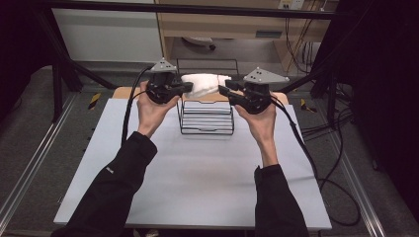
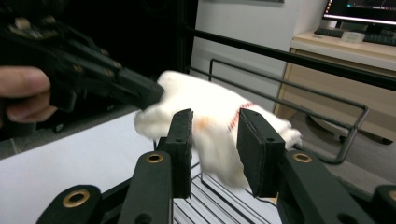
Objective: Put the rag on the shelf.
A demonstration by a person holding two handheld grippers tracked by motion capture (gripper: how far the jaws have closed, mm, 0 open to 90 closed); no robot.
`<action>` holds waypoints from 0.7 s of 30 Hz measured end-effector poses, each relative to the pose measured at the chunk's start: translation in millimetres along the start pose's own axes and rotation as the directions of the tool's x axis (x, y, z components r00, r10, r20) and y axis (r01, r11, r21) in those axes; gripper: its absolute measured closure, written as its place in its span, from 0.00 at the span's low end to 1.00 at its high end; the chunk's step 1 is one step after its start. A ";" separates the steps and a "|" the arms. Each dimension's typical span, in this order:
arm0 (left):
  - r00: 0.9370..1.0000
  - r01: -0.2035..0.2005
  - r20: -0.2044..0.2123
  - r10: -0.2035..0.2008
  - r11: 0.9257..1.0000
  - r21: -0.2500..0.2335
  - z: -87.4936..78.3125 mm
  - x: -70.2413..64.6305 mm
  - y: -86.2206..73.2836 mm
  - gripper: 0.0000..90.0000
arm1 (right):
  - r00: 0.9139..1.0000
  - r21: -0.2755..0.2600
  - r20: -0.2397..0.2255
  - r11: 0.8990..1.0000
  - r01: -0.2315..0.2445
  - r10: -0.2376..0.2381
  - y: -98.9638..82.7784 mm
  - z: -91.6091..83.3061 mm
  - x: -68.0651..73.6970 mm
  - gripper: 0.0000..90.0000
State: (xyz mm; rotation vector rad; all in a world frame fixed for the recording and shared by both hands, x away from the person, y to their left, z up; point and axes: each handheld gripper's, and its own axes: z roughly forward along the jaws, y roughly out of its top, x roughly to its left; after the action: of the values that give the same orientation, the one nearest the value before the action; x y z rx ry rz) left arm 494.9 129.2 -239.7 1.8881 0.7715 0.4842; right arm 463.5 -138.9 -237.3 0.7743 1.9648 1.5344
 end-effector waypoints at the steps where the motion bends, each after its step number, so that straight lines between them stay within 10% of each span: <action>1: 1.000 -0.003 -0.005 0.003 1.000 0.002 0.7 -0.2 -0.9 1.00 | 1.000 0.006 -0.003 1.000 0.001 -0.001 1.8 0.6 0.6 0.80; 7: 1.000 -0.011 -0.003 0.011 1.000 0.013 5.0 -0.6 -9.2 1.00 | 0.999 0.088 -0.027 0.996 -0.027 0.030 -3.9 16.0 5.1 1.00; 21: 1.000 -0.011 -0.028 0.011 1.000 0.015 15.6 2.5 -16.0 1.00 | 0.995 0.134 0.064 0.988 -0.082 0.074 -30.4 34.0 -7.5 0.99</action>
State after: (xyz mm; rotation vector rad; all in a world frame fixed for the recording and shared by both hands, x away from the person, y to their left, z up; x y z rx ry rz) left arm 501.7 125.6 -260.8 1.9040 0.7850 0.5139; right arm 489.2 -127.1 -274.0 0.9532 2.0338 1.4150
